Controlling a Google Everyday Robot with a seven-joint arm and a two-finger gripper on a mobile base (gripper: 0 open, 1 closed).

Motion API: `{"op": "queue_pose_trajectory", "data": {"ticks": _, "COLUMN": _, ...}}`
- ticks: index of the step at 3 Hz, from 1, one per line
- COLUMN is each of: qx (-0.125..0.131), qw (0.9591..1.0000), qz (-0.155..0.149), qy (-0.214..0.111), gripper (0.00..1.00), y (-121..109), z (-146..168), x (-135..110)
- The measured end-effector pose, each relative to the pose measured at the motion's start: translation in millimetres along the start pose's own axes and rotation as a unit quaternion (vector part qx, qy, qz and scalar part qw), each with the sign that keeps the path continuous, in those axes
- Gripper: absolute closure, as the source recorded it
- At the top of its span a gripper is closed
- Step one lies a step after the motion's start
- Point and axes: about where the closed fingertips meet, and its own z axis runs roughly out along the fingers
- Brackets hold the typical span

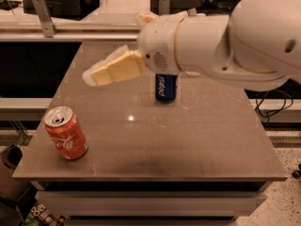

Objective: Move water bottle near coke can

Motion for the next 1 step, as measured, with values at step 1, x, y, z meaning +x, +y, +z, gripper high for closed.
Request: {"op": "queue_pose_trajectory", "data": {"ticks": 1, "qx": 0.046, "qw": 0.9988, "qz": 0.016, "qy": -0.003, "gripper": 0.00, "y": -43.9, "z": -32.1, "x": -3.7}}
